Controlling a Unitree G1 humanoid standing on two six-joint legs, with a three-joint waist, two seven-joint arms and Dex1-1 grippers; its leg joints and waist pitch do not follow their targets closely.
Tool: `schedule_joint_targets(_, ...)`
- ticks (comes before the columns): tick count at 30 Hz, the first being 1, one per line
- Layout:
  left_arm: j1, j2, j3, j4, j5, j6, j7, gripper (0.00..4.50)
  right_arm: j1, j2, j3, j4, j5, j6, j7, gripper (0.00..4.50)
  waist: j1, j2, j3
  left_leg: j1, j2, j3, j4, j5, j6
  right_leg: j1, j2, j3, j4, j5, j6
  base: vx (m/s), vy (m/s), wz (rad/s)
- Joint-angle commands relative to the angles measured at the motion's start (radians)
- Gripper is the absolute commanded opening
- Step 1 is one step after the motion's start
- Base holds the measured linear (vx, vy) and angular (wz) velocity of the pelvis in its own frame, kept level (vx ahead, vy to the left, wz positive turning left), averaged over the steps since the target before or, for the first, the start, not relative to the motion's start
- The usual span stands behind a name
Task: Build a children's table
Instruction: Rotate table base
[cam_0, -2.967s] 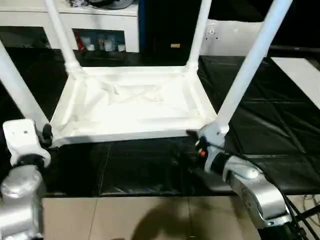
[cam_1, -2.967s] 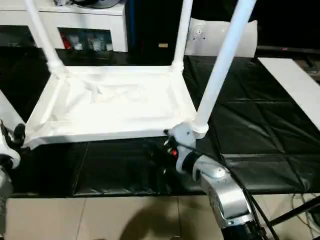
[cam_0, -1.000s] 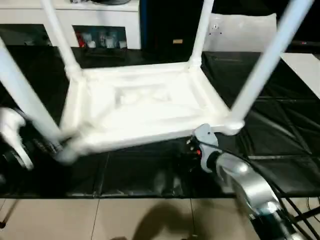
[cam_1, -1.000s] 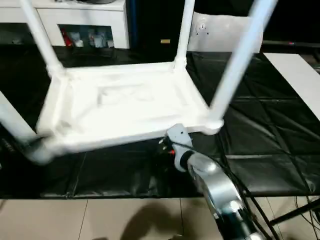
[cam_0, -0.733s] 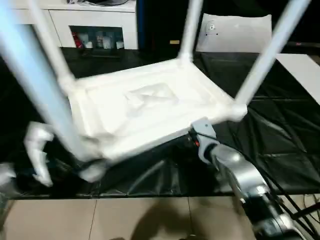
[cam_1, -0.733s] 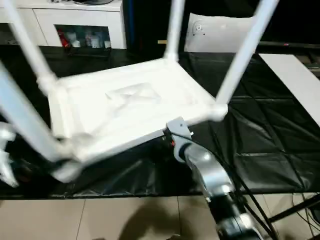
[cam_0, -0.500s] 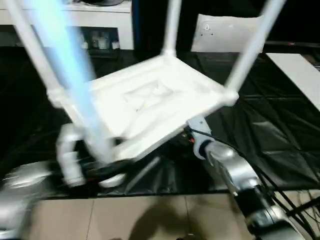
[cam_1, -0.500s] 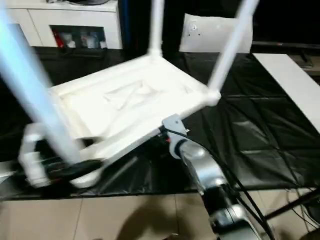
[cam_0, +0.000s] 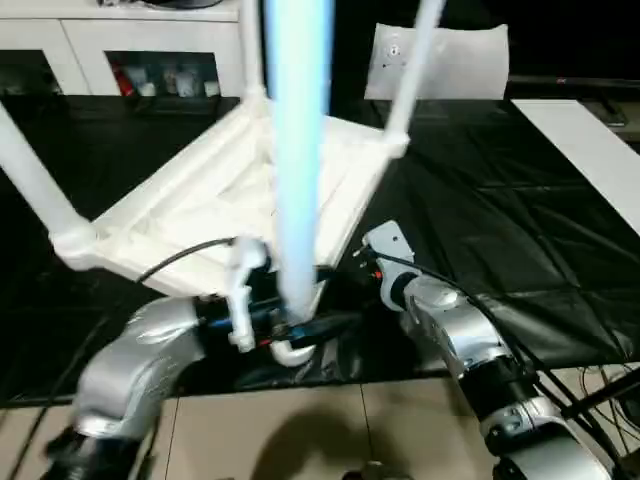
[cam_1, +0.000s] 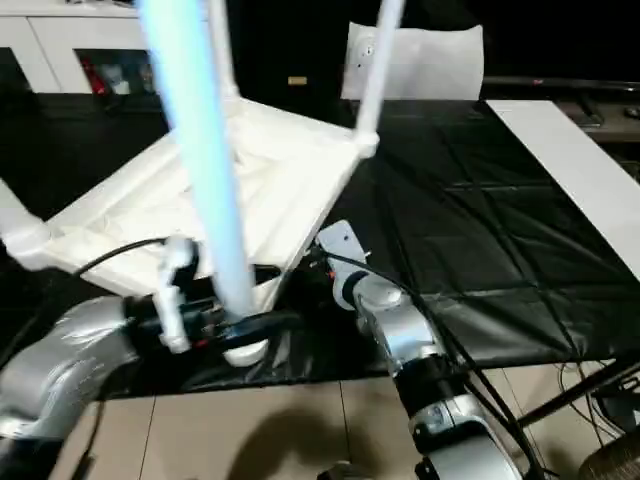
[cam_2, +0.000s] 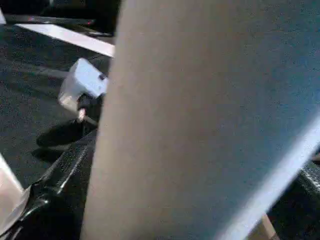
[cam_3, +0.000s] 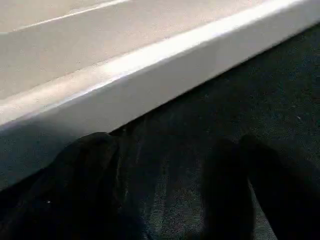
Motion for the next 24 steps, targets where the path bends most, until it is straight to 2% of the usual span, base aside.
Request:
schedule_joint_targets(1,-0.030,-0.040,-0.071,-0.002,0.016,-0.031,-0.006,4.46,-0.029,0.046,0.027,-0.001,0.021,-0.035,0.055,4.50,0.008,0.010,-0.060,-0.020,0.034,0.002,-0.075,0.002,0.025,0.072,-0.072,0.056,-0.068,0.000,-0.254,0.000,0.000,0.00)
schedule_joint_targets(3,-0.051,-0.072,-0.081,0.034,0.037,-0.052,0.003,4.46,-0.031,0.051,0.021,0.004,0.030,-0.044,0.072,4.50,0.008,0.008,-0.062,-0.020,0.034,0.002,-0.073,0.011,0.034,0.072,-0.072,0.056,-0.067,0.025,-0.257,0.000,0.000,0.00)
schedule_joint_targets(6,-0.085,-0.118,-0.098,0.083,0.069,-0.099,0.030,4.46,-0.037,0.060,0.012,0.016,0.036,-0.052,0.071,4.50,0.008,0.014,-0.063,-0.023,0.034,0.001,-0.071,0.029,0.042,0.075,-0.073,0.056,-0.063,0.061,-0.266,0.000,0.000,0.00)
schedule_joint_targets(7,-0.102,-0.141,-0.103,0.108,0.081,-0.119,0.047,4.46,-0.041,0.063,0.008,0.024,0.031,-0.060,0.068,4.50,0.008,0.011,-0.064,-0.020,0.034,0.002,-0.070,0.028,0.046,0.074,-0.072,0.056,-0.065,0.067,-0.270,0.000,0.000,0.00)
schedule_joint_targets(8,-0.110,-0.150,-0.105,0.120,0.086,-0.127,0.053,4.46,-0.042,0.064,0.005,0.028,0.030,-0.064,0.065,4.50,0.009,0.013,-0.066,-0.019,0.034,0.001,-0.070,0.034,0.050,0.073,-0.072,0.055,-0.065,0.075,-0.275,0.000,0.000,0.00)
schedule_joint_targets(9,-0.126,-0.165,-0.111,0.147,0.106,-0.152,0.066,4.46,-0.046,0.065,-0.003,0.039,0.026,-0.072,0.052,4.50,0.008,0.013,-0.067,-0.024,0.034,-0.001,-0.070,0.041,0.053,0.079,-0.073,0.055,-0.063,0.088,-0.279,0.000,0.000,0.00)
schedule_joint_targets(11,-0.134,-0.172,-0.107,0.162,0.120,-0.170,0.083,4.46,-0.047,0.061,-0.008,0.046,0.023,-0.078,0.042,4.50,0.008,0.012,-0.067,-0.023,0.034,-0.001,-0.069,0.043,0.060,0.078,-0.074,0.054,-0.063,0.098,-0.282,0.000,0.000,0.00)
schedule_joint_targets(14,-0.146,-0.169,-0.087,0.197,0.165,-0.213,0.111,4.46,-0.043,0.041,-0.045,0.057,0.015,-0.092,0.007,4.50,0.008,0.013,-0.068,-0.022,0.036,-0.001,-0.068,0.040,0.067,0.076,-0.075,0.054,-0.063,0.099,-0.289,0.000,0.000,0.00)
schedule_joint_targets(16,-0.144,-0.140,-0.070,0.208,0.187,-0.229,0.115,4.46,-0.022,0.009,-0.082,0.034,0.025,-0.109,0.010,4.50,0.008,0.012,-0.067,-0.021,0.037,0.000,-0.069,0.033,0.071,0.076,-0.074,0.053,-0.063,0.090,-0.289,0.000,0.000,0.00)
schedule_joint_targets(17,-0.140,-0.129,-0.069,0.206,0.190,-0.228,0.111,4.46,-0.015,-0.001,-0.086,0.024,0.025,-0.113,0.013,4.50,0.009,0.017,-0.067,-0.020,0.038,0.000,-0.069,0.029,0.068,0.075,-0.074,0.053,-0.062,0.089,-0.288,0.000,0.000,0.00)
schedule_joint_targets(18,-0.116,-0.055,-0.072,0.192,0.212,-0.226,0.072,4.46,0.035,-0.055,-0.103,-0.057,0.044,-0.103,0.067,4.50,0.016,0.021,-0.066,-0.018,0.038,-0.001,-0.068,0.029,0.070,0.076,-0.073,0.053,-0.062,0.099,-0.282,0.000,0.000,0.00)
schedule_joint_targets(20,-0.105,-0.025,-0.077,0.190,0.223,-0.236,0.052,4.46,0.057,-0.071,-0.108,-0.096,0.061,-0.085,0.101,4.50,0.019,0.017,-0.067,-0.019,0.037,-0.002,-0.068,0.038,0.077,0.078,-0.070,0.053,-0.059,0.121,-0.270,0.000,0.000,0.00)
schedule_joint_targets(23,-0.081,0.040,-0.075,0.187,0.225,-0.244,-0.007,4.46,0.107,-0.101,-0.122,-0.178,0.079,-0.075,0.124,4.50,0.023,0.026,-0.066,-0.016,0.035,0.000,-0.069,0.038,0.077,0.073,-0.070,0.053,-0.060,0.105,-0.272,0.000,0.000,0.00)
schedule_joint_targets(24,-0.076,0.059,-0.074,0.188,0.227,-0.244,-0.025,4.19,0.123,-0.111,-0.122,-0.201,0.081,-0.077,0.136,4.50,0.025,0.026,-0.066,-0.015,0.038,0.000,-0.070,0.035,0.074,0.072,-0.070,0.052,-0.060,0.097,-0.271,0.000,0.000,0.00)
